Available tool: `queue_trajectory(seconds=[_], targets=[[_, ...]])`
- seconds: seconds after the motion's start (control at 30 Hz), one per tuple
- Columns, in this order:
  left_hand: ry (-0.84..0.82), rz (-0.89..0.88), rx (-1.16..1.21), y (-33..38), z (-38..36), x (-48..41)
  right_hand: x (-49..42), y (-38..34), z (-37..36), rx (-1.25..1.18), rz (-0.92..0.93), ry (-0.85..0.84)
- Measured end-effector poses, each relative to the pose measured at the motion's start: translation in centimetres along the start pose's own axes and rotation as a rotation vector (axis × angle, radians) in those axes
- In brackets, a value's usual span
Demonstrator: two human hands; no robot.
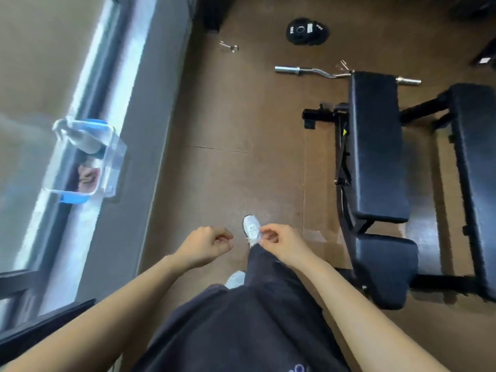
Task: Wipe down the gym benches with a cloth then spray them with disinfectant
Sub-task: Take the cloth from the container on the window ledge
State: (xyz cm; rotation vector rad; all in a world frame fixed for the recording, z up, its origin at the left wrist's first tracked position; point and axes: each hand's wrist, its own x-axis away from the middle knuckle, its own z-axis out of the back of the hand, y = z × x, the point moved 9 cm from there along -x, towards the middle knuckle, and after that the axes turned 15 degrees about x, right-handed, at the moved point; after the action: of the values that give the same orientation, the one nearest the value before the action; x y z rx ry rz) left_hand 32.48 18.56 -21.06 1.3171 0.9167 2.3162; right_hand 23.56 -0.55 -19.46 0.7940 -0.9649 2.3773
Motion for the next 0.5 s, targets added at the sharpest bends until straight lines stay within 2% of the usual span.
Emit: queue_trajectory(seconds=[0.23, 0.37, 0.5], targets=[[0.386, 0.191, 0.292, -4.9, 10.6, 0.4, -13.0, -9.8, 1.6, 0.209, 0.267, -0.202], [0.613, 0.294, 0.479, -8.5, 14.7, 2.7, -18.9, -17.3, 2.0, 0.296, 0.395, -0.217], [0.816, 0.373, 0.658, -12.0, 19.3, 4.9, -24.0, -25.3, 0.8, 0.274, 0.428, -0.222]])
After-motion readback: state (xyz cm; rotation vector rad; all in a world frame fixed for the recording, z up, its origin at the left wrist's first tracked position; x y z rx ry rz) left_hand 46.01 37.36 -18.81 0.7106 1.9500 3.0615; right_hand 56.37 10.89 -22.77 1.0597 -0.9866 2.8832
